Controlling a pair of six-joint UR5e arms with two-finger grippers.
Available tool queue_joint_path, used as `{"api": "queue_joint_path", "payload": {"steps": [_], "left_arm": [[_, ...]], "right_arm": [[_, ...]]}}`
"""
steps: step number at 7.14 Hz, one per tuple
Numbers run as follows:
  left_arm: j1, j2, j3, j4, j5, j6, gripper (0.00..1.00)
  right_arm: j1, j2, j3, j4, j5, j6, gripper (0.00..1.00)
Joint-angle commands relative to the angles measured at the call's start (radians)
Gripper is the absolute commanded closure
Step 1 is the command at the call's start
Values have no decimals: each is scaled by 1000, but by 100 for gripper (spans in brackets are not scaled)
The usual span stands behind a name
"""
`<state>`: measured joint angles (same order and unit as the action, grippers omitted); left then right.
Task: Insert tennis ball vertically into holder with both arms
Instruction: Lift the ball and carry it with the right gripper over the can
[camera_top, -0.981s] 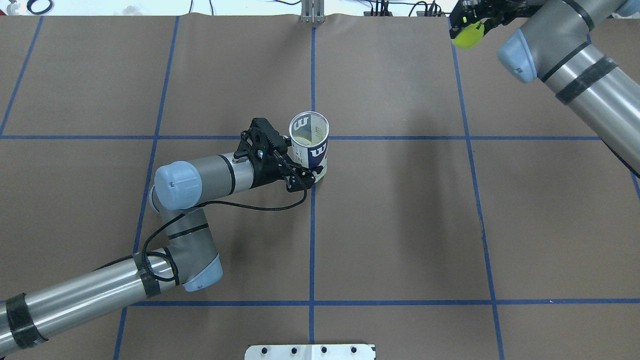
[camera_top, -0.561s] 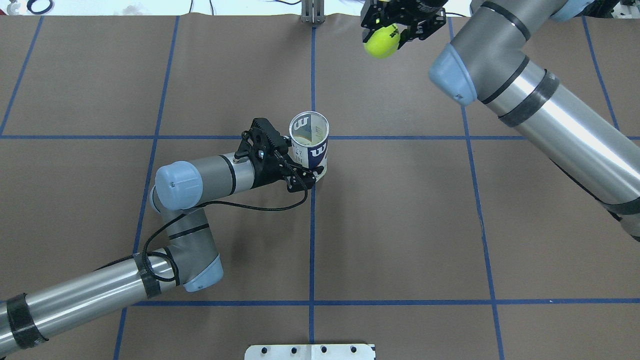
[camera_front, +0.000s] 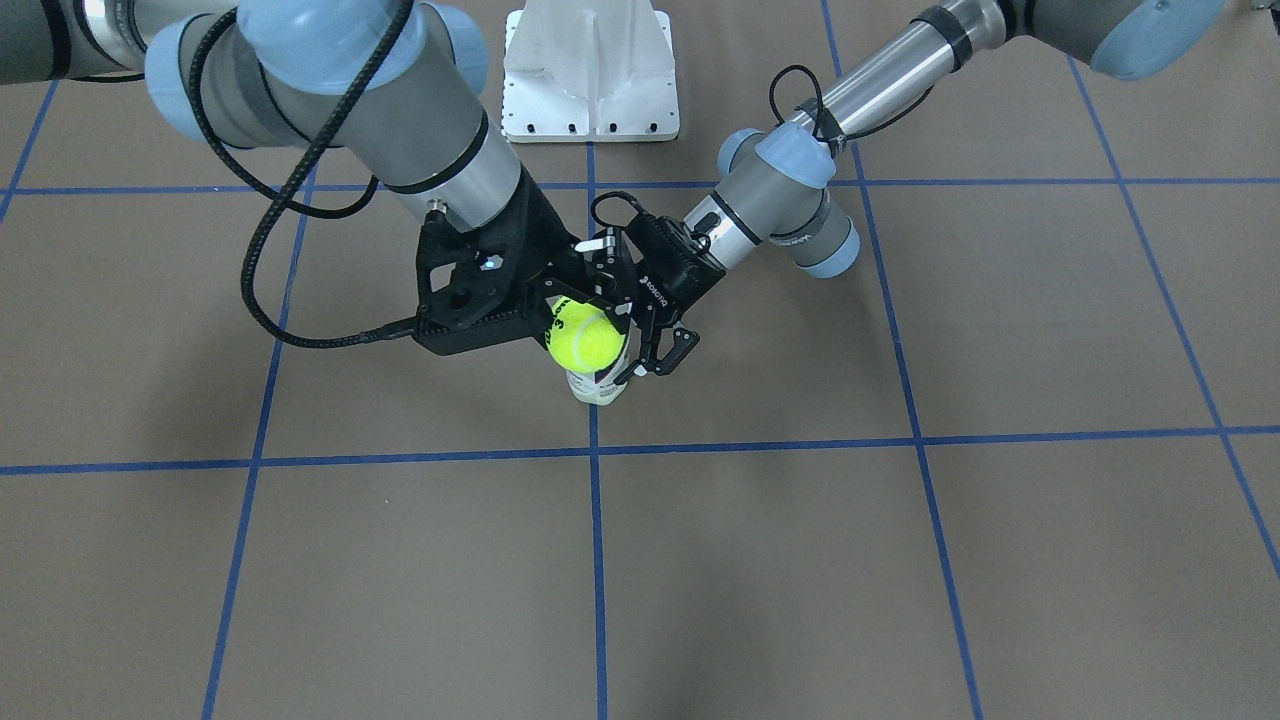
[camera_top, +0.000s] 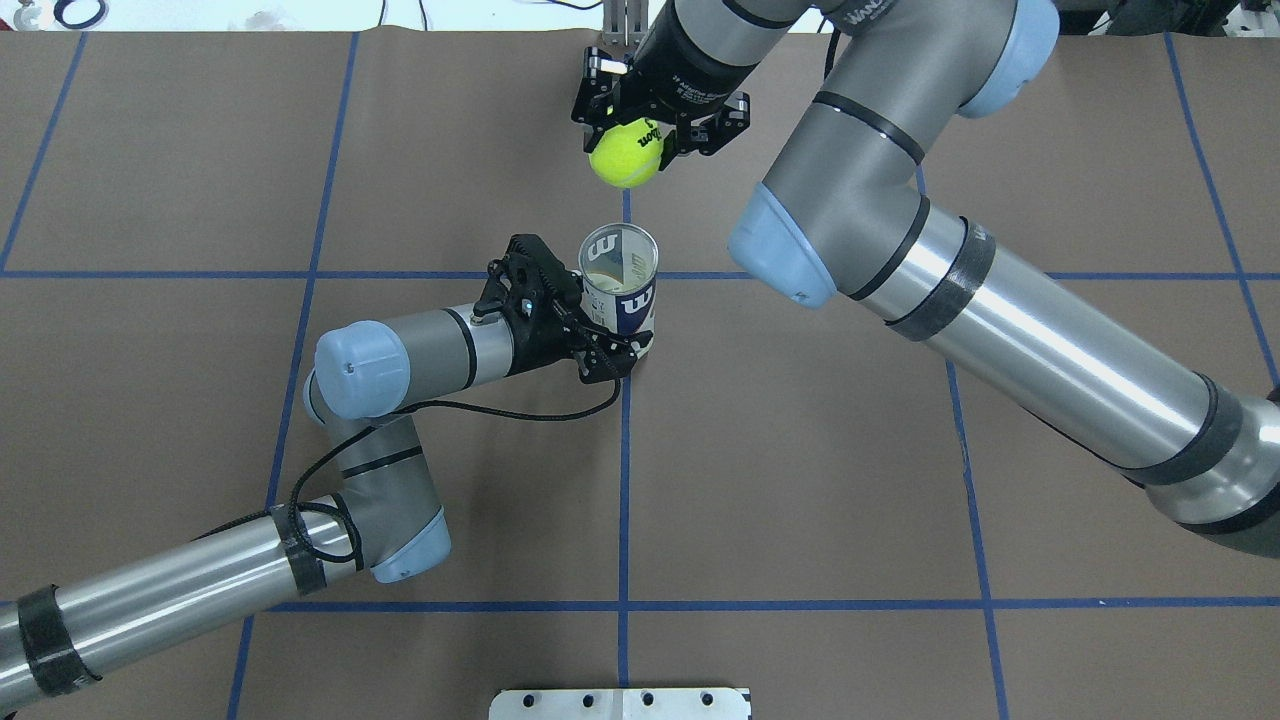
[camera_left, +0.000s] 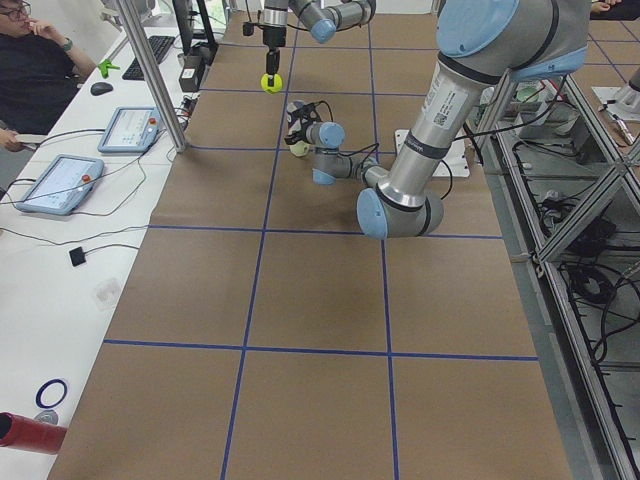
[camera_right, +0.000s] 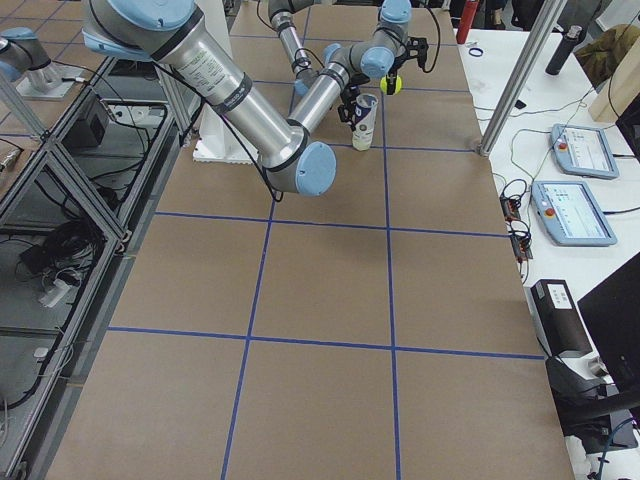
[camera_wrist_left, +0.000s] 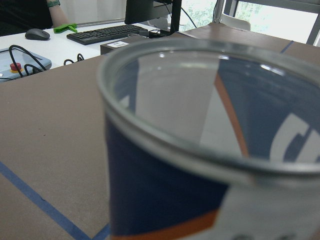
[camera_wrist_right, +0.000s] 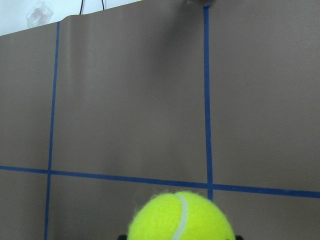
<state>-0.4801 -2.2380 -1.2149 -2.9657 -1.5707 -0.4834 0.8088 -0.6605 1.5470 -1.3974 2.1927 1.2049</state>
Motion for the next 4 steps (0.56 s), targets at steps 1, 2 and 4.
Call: {"api": "queue_joint_path", "payload": {"steps": [1,2,4], "left_arm": [[0,1,0,-1,0,0,1],[0,1,2,-1,0,0,1],[0,3,2,-3,1,0,1]], "right_arm": [[-39,1,43,-69,-5,12,100],[-48,-2,74,-121,-5,12,100],[-68,-17,87,-143,-4,12,100]]}}
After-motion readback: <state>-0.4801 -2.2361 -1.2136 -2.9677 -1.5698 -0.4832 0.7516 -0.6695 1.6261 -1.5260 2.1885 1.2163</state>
